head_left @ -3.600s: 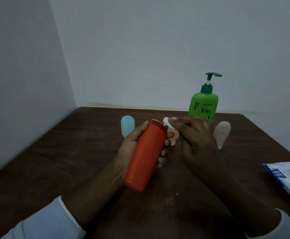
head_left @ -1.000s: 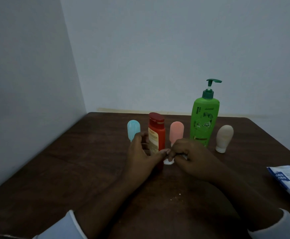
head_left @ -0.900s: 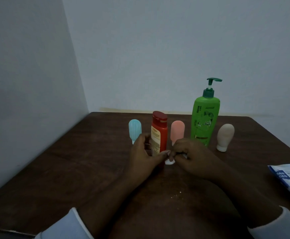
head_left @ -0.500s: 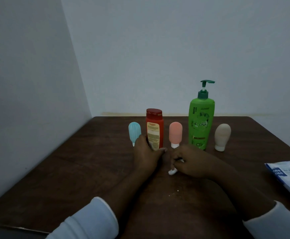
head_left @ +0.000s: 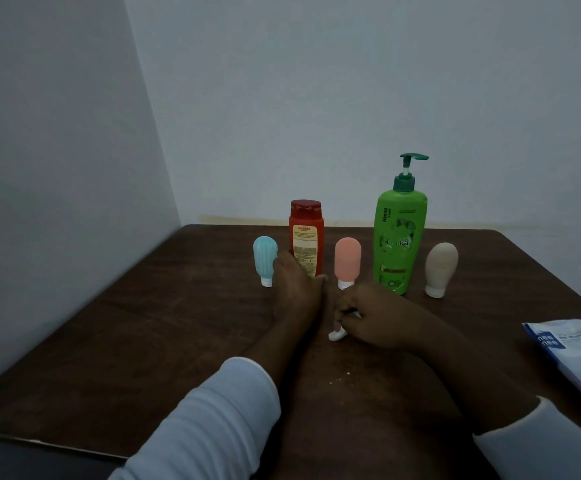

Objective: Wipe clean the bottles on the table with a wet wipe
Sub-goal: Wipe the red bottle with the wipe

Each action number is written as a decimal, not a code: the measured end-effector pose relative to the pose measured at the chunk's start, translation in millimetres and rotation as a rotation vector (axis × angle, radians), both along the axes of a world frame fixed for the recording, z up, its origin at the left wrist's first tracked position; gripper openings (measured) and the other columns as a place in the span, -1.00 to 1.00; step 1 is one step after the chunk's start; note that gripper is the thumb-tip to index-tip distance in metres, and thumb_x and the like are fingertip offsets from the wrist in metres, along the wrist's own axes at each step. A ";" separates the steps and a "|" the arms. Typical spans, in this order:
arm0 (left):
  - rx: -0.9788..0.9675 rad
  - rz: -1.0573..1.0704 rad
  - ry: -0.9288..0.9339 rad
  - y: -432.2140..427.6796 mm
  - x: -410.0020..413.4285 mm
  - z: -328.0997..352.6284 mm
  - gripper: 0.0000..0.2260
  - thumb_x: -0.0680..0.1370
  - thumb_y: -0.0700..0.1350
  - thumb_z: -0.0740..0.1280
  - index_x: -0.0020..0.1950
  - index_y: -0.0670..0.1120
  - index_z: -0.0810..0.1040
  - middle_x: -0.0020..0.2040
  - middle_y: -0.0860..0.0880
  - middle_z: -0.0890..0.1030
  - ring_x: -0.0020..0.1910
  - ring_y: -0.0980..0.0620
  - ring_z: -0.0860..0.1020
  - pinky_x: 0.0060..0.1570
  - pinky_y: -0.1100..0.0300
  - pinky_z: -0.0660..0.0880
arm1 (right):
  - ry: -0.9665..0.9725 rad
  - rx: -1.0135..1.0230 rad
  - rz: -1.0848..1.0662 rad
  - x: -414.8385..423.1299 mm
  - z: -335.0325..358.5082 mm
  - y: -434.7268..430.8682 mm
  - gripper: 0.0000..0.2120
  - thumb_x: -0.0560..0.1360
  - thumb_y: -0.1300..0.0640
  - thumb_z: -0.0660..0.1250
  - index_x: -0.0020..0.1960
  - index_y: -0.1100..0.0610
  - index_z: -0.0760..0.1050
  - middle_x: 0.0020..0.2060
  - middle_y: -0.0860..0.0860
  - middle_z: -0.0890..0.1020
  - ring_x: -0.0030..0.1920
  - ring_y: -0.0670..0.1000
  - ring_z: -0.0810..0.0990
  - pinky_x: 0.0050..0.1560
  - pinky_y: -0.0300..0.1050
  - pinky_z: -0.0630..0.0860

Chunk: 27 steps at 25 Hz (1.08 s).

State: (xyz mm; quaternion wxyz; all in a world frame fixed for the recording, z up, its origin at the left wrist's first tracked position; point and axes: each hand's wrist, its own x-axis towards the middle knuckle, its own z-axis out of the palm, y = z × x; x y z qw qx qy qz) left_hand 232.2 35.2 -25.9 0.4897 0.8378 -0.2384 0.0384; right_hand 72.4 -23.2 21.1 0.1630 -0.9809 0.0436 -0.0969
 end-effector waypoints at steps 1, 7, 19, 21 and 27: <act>0.006 0.005 -0.001 -1.7 0.3 -0.2 -0.31 0.44 -0.06 0.60 0.46 -0.08 0.32 0.41 -0.08 0.52 0.41 -0.11 0.51 0.32 -0.03 0.54 | 0.000 0.002 0.002 -0.3 -0.4 -0.3 -0.80 0.49 0.17 0.24 -0.21 0.10 0.62 -0.23 -0.06 0.65 -0.20 -0.11 0.59 -0.13 -0.10 0.53; 0.046 0.031 -0.034 -5.7 0.5 1.5 -0.36 0.47 -0.02 0.58 0.43 -0.08 0.32 0.38 -0.09 0.53 0.39 -0.11 0.53 0.32 -0.03 0.55 | -0.005 0.022 -0.006 0.3 0.7 1.4 -0.81 0.50 0.20 0.27 -0.23 0.05 0.60 -0.27 -0.14 0.60 -0.21 -0.16 0.57 -0.16 -0.17 0.50; 0.090 0.031 -0.037 -4.5 -2.4 4.9 -0.33 0.47 -0.04 0.58 0.46 -0.11 0.32 0.39 -0.11 0.54 0.39 -0.13 0.54 0.32 -0.06 0.56 | -0.061 0.053 -0.040 -1.6 -0.7 -0.6 -0.79 0.50 0.22 0.25 -0.18 0.09 0.65 -0.21 -0.07 0.66 -0.20 -0.13 0.59 -0.16 -0.16 0.51; 0.112 0.026 -0.022 -1.9 -4.0 5.2 -0.31 0.47 -0.05 0.59 0.48 -0.12 0.31 0.38 -0.12 0.54 0.38 -0.13 0.55 0.32 -0.07 0.56 | -0.071 0.071 -0.053 -2.0 0.9 0.0 -0.79 0.51 0.23 0.25 -0.15 0.10 0.66 -0.22 -0.06 0.66 -0.21 -0.13 0.59 -0.17 -0.16 0.50; 0.087 -0.032 0.007 16.0 -13.4 3.3 -0.28 0.47 -0.10 0.58 0.52 -0.09 0.28 0.39 -0.09 0.54 0.41 -0.11 0.52 0.35 -0.09 0.54 | -0.084 0.142 -0.062 -4.5 3.3 1.0 -0.77 0.51 0.24 0.27 -0.14 0.05 0.68 -0.19 -0.09 0.68 -0.17 -0.16 0.61 -0.12 -0.17 0.53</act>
